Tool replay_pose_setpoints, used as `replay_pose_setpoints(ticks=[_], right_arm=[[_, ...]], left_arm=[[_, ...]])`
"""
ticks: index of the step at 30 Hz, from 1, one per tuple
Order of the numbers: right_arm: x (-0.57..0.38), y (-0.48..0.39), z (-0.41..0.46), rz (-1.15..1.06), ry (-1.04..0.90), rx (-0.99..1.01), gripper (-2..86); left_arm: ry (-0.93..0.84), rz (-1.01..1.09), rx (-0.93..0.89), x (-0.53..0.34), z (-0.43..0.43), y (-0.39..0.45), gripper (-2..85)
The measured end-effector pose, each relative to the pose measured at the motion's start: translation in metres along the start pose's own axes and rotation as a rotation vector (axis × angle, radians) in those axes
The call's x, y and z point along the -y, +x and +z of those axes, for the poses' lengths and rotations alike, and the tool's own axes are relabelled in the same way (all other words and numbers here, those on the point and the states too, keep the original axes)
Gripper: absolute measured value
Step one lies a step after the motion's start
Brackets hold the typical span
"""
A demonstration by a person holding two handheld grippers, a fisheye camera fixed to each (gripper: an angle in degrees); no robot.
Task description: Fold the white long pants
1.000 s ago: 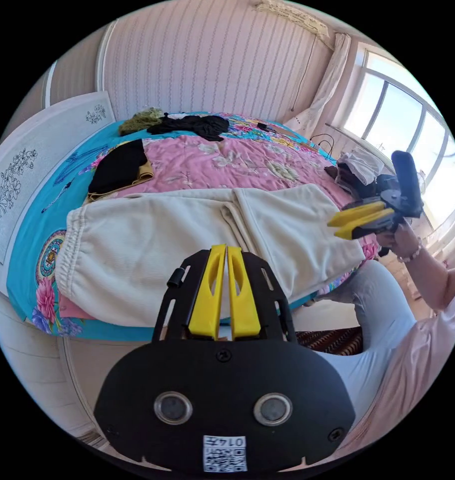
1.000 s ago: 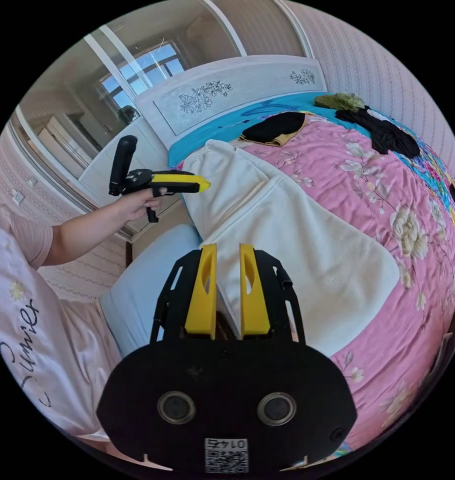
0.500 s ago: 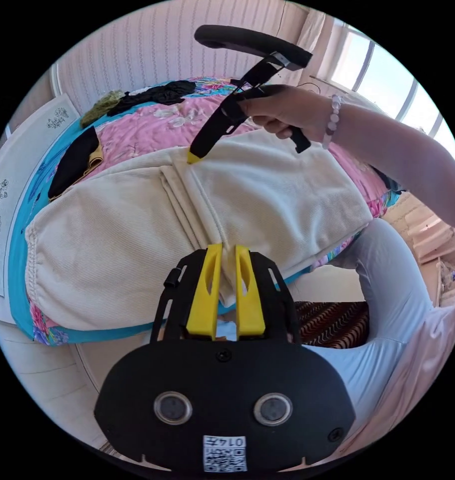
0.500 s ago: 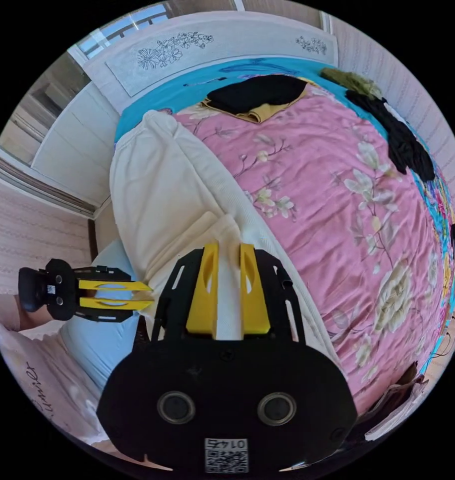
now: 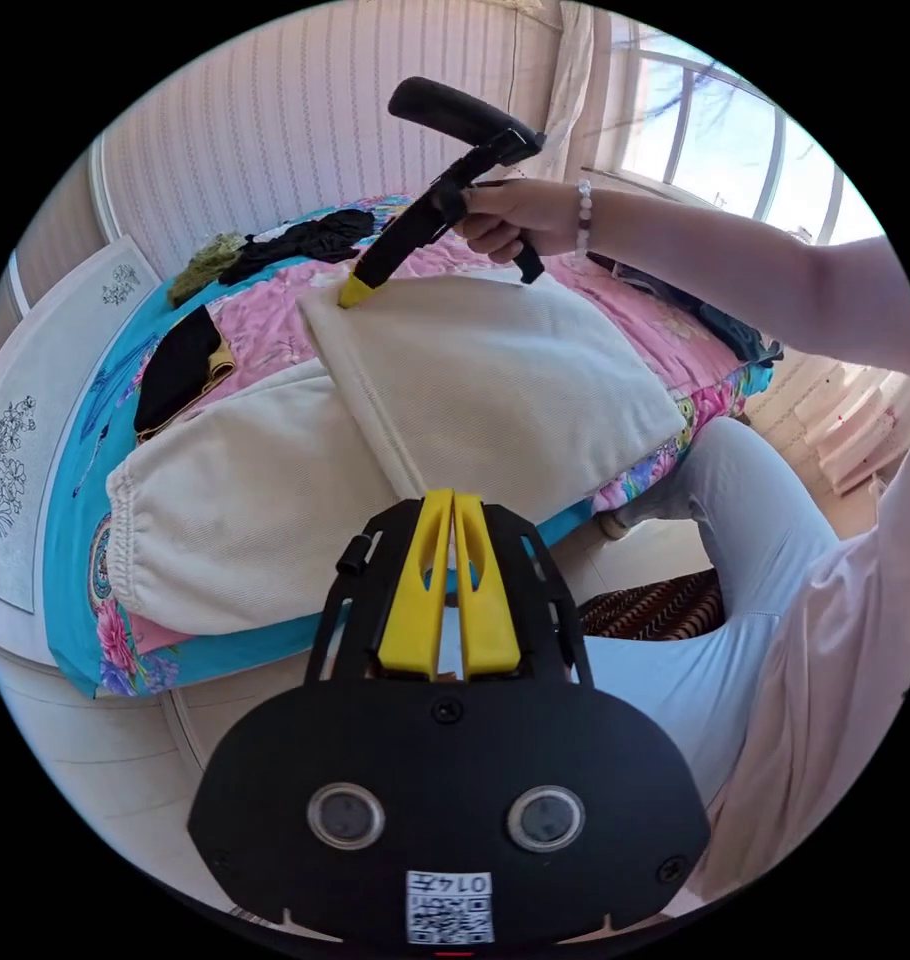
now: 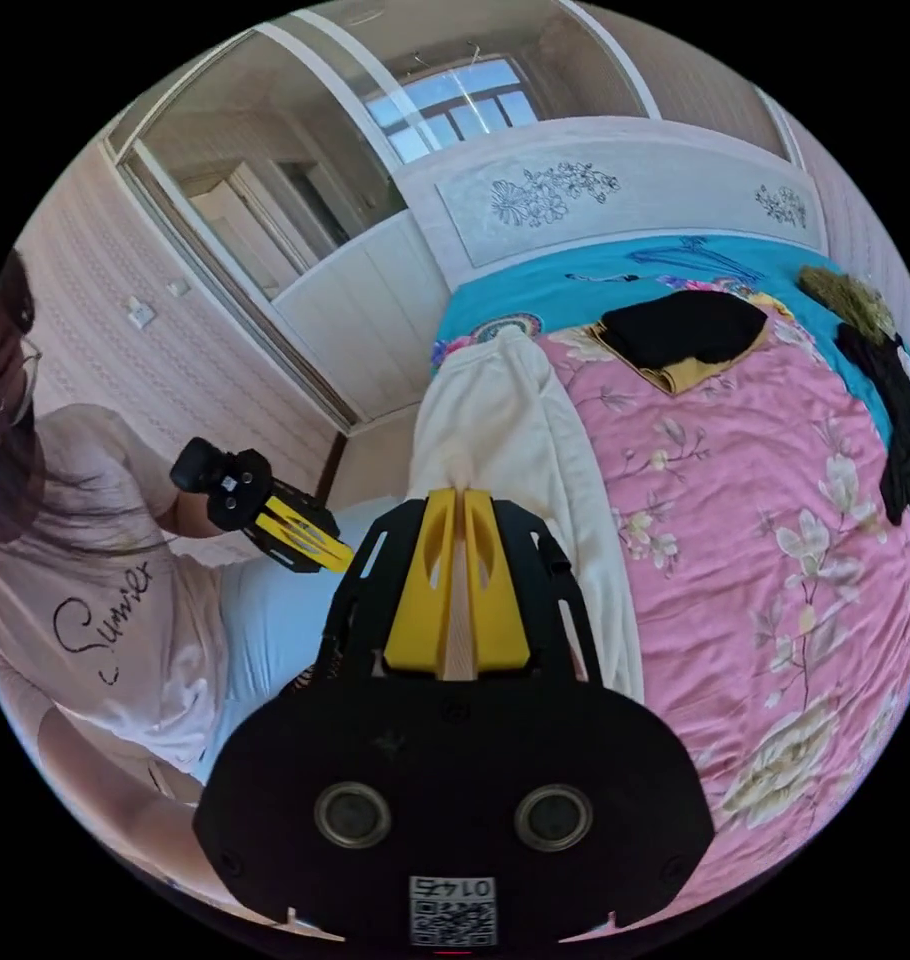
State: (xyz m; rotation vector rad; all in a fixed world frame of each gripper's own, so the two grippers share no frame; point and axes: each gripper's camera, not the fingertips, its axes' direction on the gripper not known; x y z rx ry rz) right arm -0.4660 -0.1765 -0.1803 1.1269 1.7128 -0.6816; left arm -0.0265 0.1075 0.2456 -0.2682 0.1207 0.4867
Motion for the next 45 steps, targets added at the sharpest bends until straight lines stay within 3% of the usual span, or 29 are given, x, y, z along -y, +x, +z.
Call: replay_pose_setpoints(ticks=[2,4,8,13,17,27,34,40,45], right_arm=[[0.018,0.015,0.022,0.071,-0.15,-0.144,3.3],[0.03,0.03,0.043,0.127,-0.289,-0.178,10.2],[0.059,0.038,0.036,0.129,-0.294,-0.138,14.5],[0.091,0.044,0.051,0.082,-0.437,-0.075,13.3],[0.112,0.034,0.045,0.028,-0.475,-0.11,8.6],[0.121,-0.008,-0.034,-0.042,-0.249,-0.119,5.7],[0.124,-0.037,-0.06,-0.094,-0.189,-0.078,5.5],[0.135,-0.059,-0.094,-0.098,-0.112,-0.071,5.2],[0.225,-0.071,-0.121,-0.15,0.04,-0.014,5.8]], left_arm=[[-0.027,-0.008,0.019,-0.005,0.005,-0.007,-0.7],[0.0,0.054,0.103,-0.01,0.001,-0.007,-0.1],[0.023,0.056,0.115,-0.011,-0.003,-0.014,5.5],[-0.11,-0.058,-0.075,-0.004,0.015,-0.039,9.3],[-0.163,-0.126,-0.087,-0.004,0.02,-0.051,8.5],[-0.114,-0.144,0.005,-0.018,-0.006,-0.062,10.3],[-0.124,-0.135,-0.095,-0.023,-0.005,-0.073,6.7],[0.099,-0.129,-0.078,-0.042,-0.064,-0.076,4.4],[0.265,-0.241,0.111,-0.06,-0.148,-0.139,4.5]])
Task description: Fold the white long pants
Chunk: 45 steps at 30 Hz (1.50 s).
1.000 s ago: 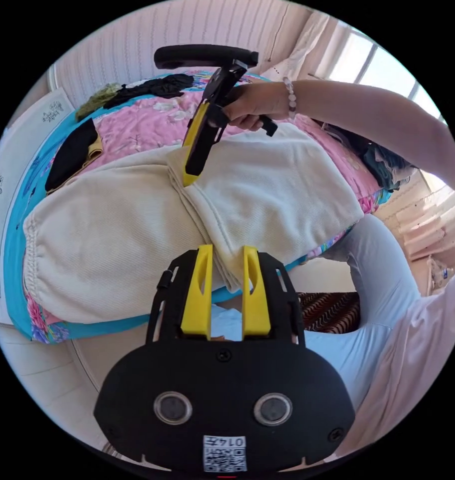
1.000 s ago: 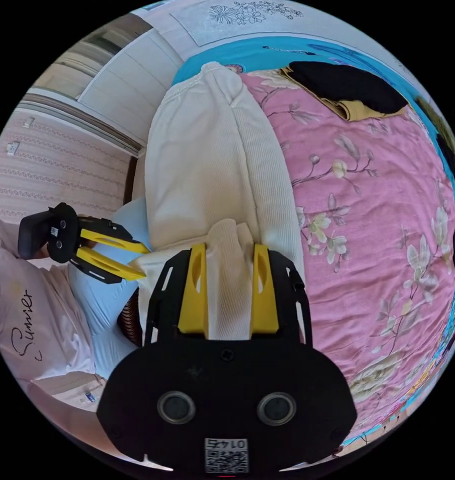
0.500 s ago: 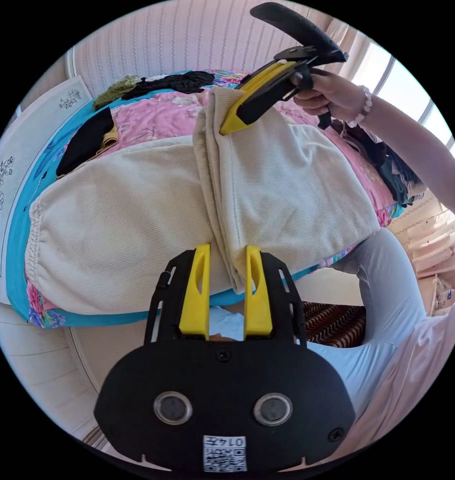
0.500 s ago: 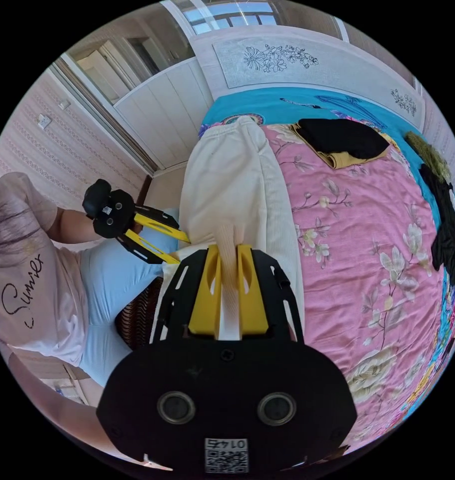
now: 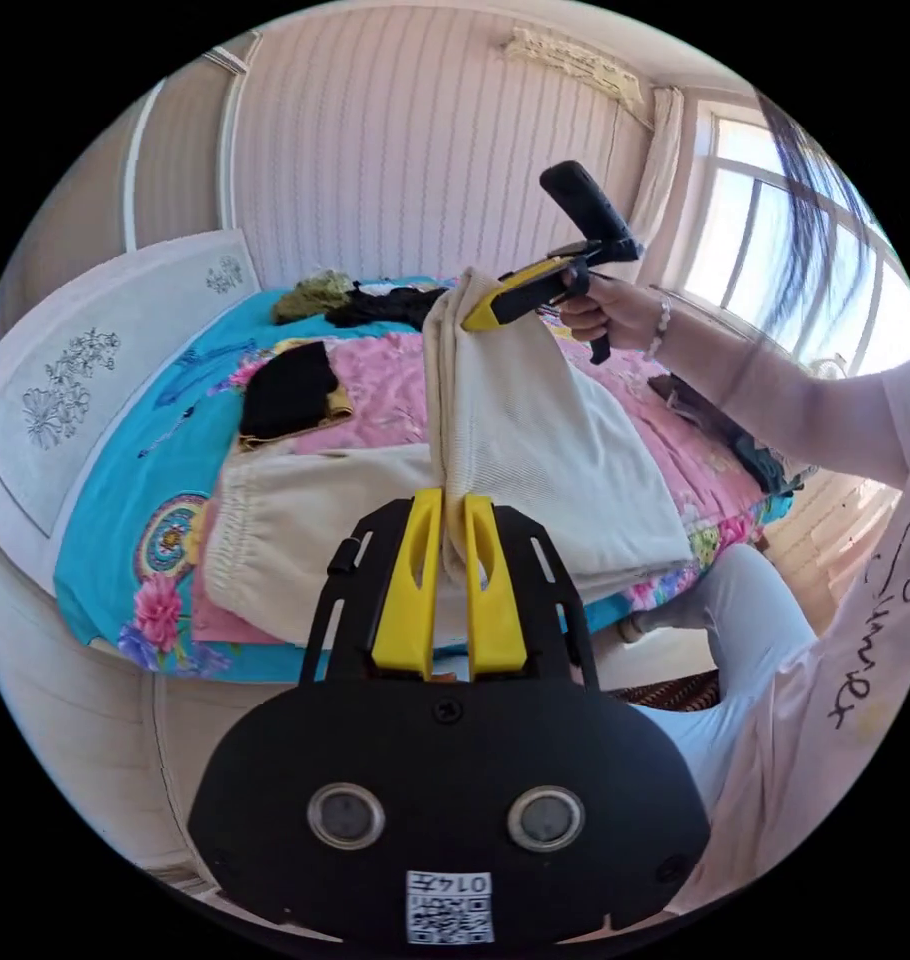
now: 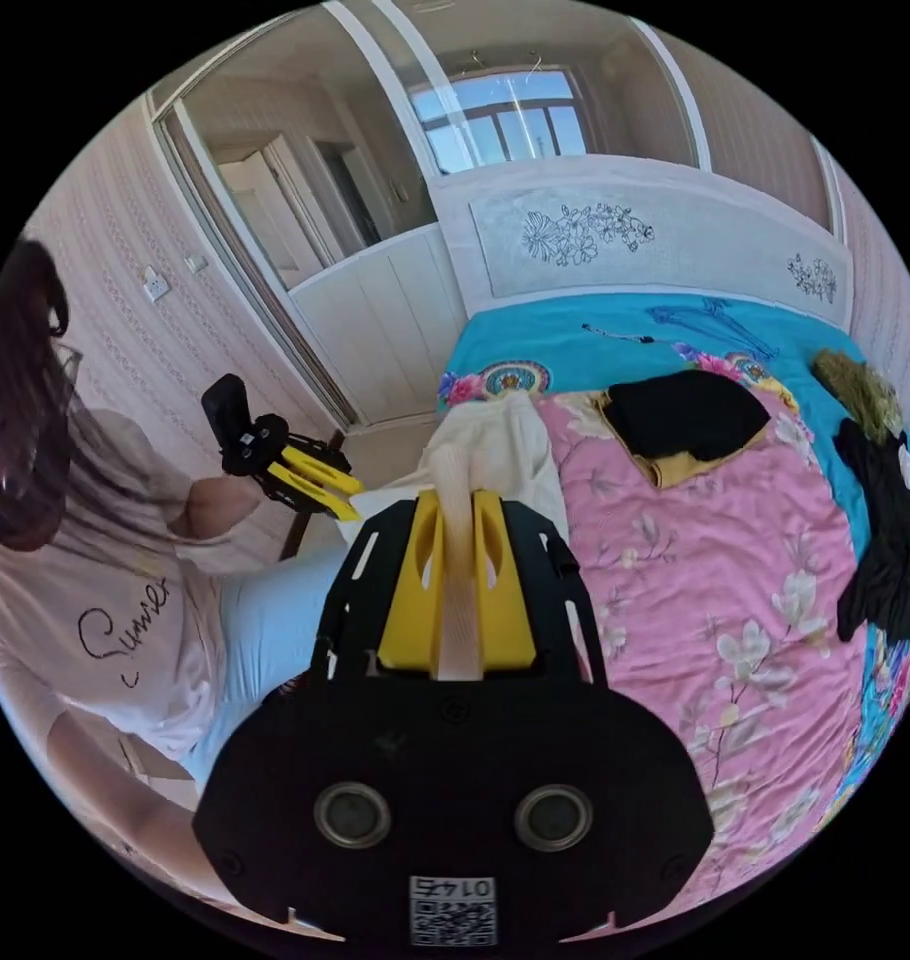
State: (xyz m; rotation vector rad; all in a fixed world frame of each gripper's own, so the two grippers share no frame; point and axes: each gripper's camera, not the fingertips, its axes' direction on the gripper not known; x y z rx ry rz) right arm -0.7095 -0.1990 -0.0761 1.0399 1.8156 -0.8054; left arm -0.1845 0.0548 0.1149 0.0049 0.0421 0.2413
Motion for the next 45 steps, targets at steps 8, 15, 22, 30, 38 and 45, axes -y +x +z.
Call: replay_pose_setpoints(ticks=[8,15,22,30,38,45], right_arm=[[0.101,0.021,0.102,0.294,-0.057,-0.166,8.3],[0.036,-0.01,0.104,0.221,-0.279,-0.36,0.8],[0.04,-0.033,0.131,0.194,-0.484,-0.462,-0.6],[0.05,-0.013,0.18,0.364,-0.458,-0.437,-0.8],[0.077,-0.036,0.15,0.311,-0.33,-0.41,-0.6],[0.063,-0.036,0.216,0.384,-0.412,-0.539,-0.4]], left_arm=[[-0.164,-0.353,0.274,-0.037,0.015,-0.121,6.0],[-0.137,-0.049,0.03,-0.054,0.034,-0.039,0.0],[-0.183,0.363,-0.027,-0.042,0.093,0.073,-0.9],[-0.228,0.339,0.014,-0.067,0.139,0.08,-0.9],[-0.303,0.263,-0.048,-0.07,0.144,0.077,-1.0],[-0.3,0.283,-0.006,-0.082,0.174,0.093,-1.0]])
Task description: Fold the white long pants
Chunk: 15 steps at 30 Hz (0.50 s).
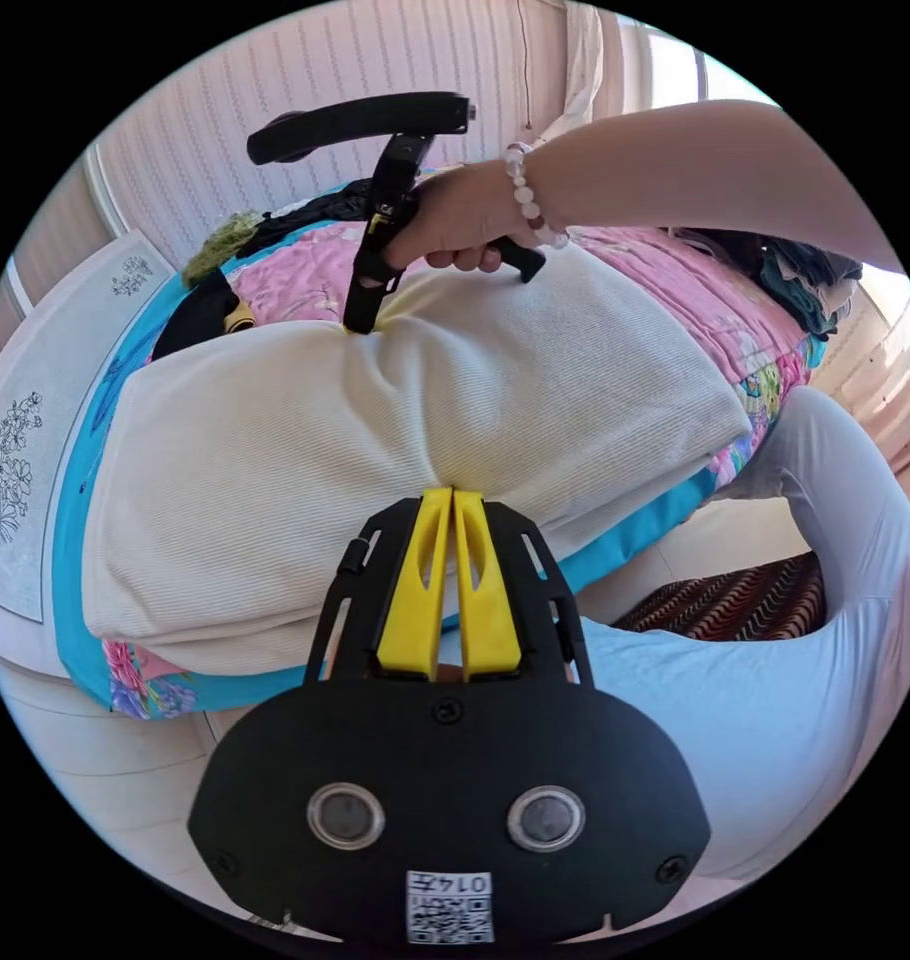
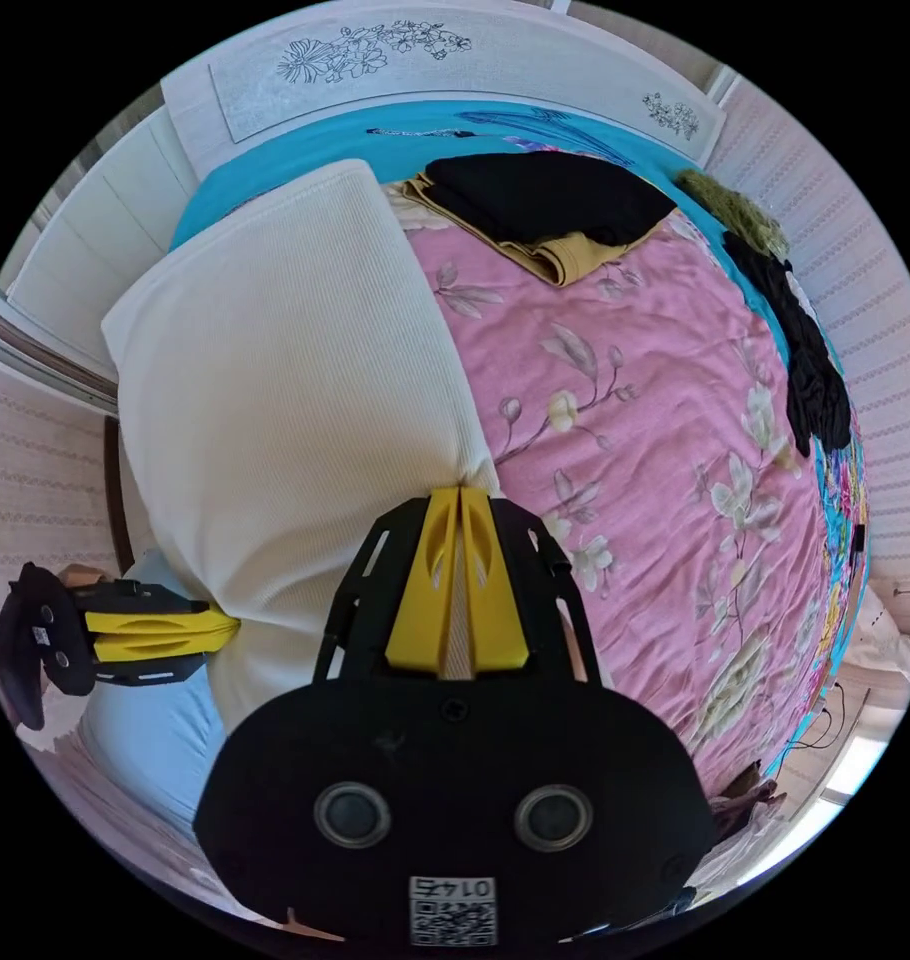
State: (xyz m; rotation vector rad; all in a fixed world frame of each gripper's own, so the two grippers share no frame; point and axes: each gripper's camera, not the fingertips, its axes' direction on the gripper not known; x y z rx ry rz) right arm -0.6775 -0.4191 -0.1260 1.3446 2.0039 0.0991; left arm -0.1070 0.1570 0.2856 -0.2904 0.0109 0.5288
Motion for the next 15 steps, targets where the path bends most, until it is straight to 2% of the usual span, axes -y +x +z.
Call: replay_pose_setpoints(ticks=[5,15], right_arm=[[-0.007,-0.017,0.008,-0.021,0.017,-0.076,-0.4],[-0.025,-0.02,0.034,-0.014,0.024,-0.055,-0.5]], left_arm=[[0.003,0.066,0.15,0.001,0.013,0.031,-1.0],[0.008,0.062,0.154,0.006,0.032,0.048,-1.0]])
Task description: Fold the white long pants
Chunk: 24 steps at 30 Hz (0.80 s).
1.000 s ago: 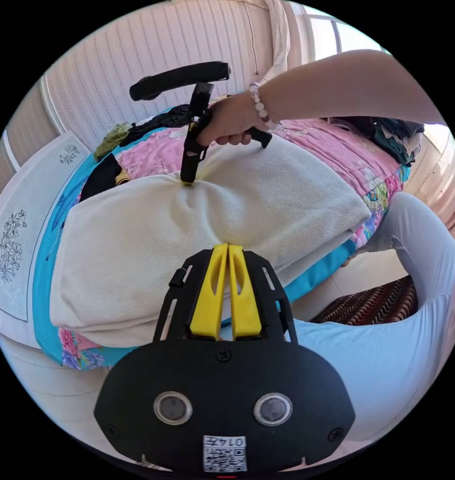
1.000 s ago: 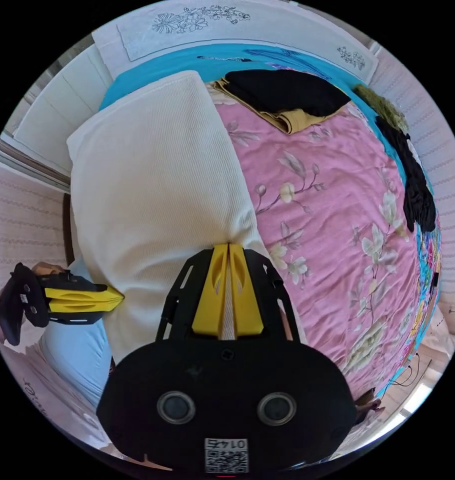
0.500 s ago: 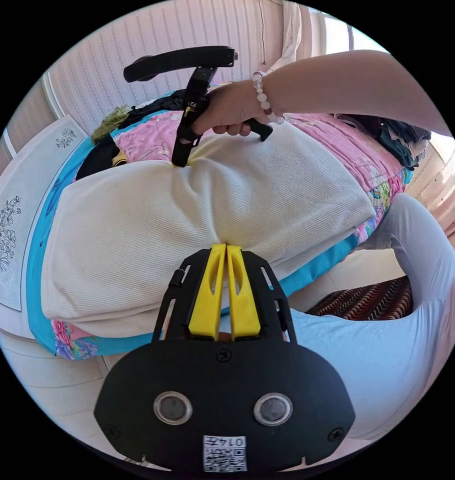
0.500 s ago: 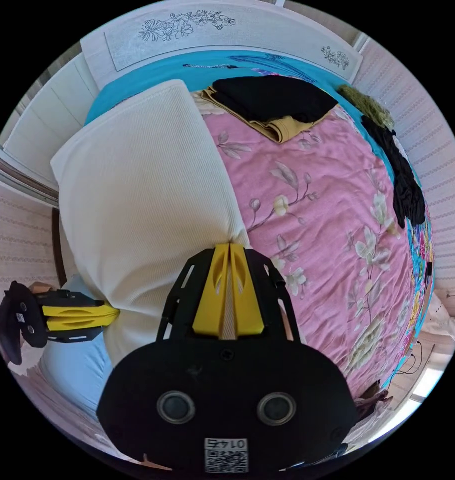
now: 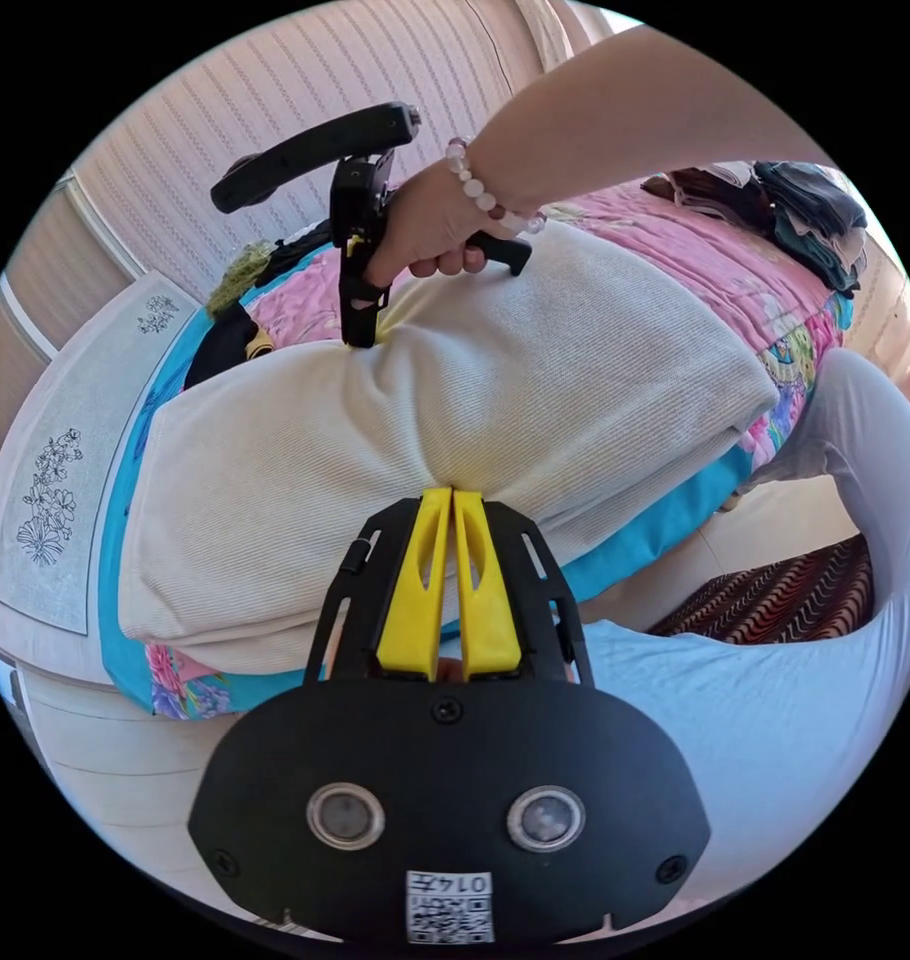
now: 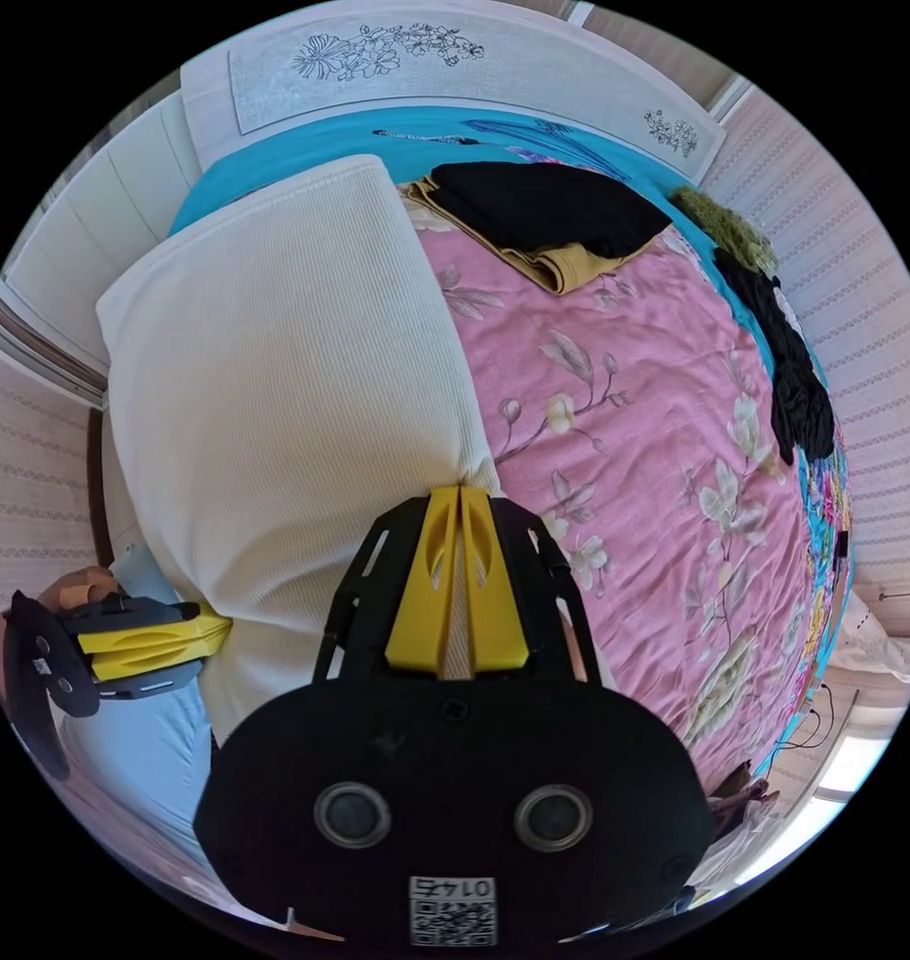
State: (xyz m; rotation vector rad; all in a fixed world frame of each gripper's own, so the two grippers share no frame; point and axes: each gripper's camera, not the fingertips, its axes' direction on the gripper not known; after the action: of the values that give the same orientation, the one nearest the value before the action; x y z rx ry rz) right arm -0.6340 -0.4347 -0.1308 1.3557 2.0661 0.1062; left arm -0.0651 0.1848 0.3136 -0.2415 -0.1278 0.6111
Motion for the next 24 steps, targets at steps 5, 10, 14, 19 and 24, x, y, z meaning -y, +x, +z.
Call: replay_pose_setpoints(ticks=[5,10,14,19,24], right_arm=[[-0.014,0.001,0.015,0.0,0.013,0.005,-0.5],[-0.029,0.001,0.033,-0.013,0.017,-0.016,-0.4],[-0.046,0.004,0.049,-0.015,0.022,-0.027,-0.4],[-0.069,0.008,0.069,-0.021,0.036,-0.045,-0.4],[-0.108,0.017,0.077,-0.028,0.099,-0.081,0.2]], left_arm=[[0.001,-0.017,-0.036,0.003,0.008,0.004,-1.0],[-0.001,-0.003,-0.004,0.006,0.015,0.019,-1.0],[0.001,0.0,-0.008,0.008,0.02,0.027,-0.9],[0.014,-0.003,-0.024,0.01,0.022,0.033,0.0],[0.109,-0.023,-0.046,0.01,-0.003,0.028,10.5]])
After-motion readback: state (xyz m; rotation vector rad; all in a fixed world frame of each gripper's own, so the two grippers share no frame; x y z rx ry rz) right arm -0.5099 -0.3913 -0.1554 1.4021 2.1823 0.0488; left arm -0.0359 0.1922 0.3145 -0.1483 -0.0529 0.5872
